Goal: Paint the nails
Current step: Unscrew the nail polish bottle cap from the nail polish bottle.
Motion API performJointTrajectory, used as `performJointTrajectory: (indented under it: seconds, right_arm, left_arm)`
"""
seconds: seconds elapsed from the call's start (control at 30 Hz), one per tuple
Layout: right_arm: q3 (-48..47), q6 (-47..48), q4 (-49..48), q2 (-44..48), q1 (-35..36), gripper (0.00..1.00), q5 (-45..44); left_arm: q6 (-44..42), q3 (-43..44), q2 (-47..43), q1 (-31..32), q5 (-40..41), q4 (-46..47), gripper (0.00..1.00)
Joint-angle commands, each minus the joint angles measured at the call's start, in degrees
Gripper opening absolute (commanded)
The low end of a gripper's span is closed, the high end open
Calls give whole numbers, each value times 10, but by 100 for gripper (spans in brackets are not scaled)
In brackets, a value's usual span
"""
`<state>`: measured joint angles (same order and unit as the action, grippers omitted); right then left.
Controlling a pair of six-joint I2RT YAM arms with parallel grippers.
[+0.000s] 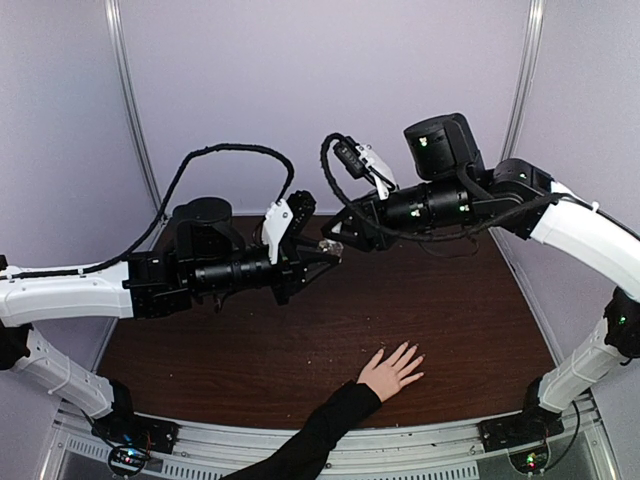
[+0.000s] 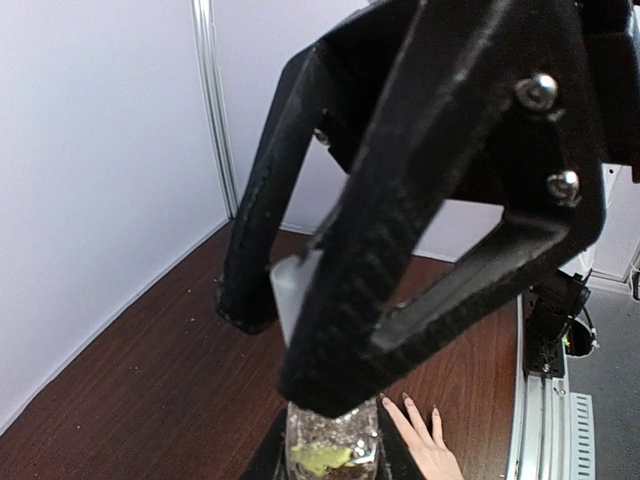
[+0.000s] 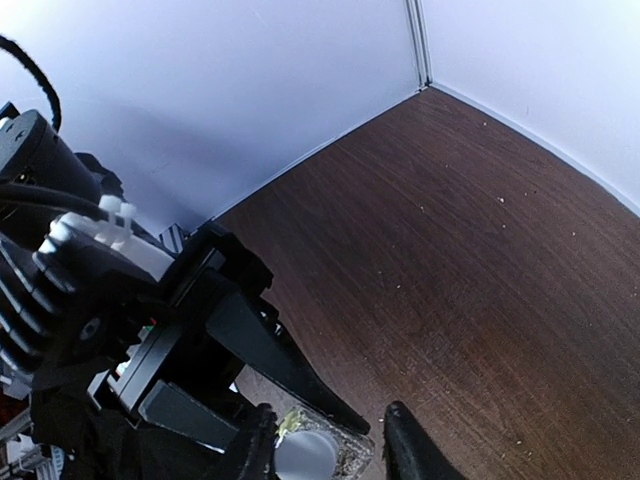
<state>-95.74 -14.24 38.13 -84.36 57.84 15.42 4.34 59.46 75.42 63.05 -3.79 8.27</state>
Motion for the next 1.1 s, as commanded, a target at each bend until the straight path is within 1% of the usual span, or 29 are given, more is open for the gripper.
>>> performJointTrajectory:
  seconds: [0.0,0.17,0.33,0.47,0.67,1.07]
  right_arm:
    - [-24,0,8,-6,0,33,8]
    - [-29,5,12,-7,0,19,12]
    - [-29,11,7,-4,-1,8,29]
    - [-22,32,-1,5,0,0,43]
    - [-15,56,-5,20,0,0,44]
    - [-10,79,1,35,0,0,36]
  left_arm:
    - [-6,8,-6,0,5,16,0]
    - [-7,6,-6,-1,6,15,0]
    - [-4,2,-8,0,7,20,0]
    - [0,1,-11,0,-6,26,0]
    - [5,2,-11,0,-27,30,0]
    - [11,6,-5,0,-35,34,0]
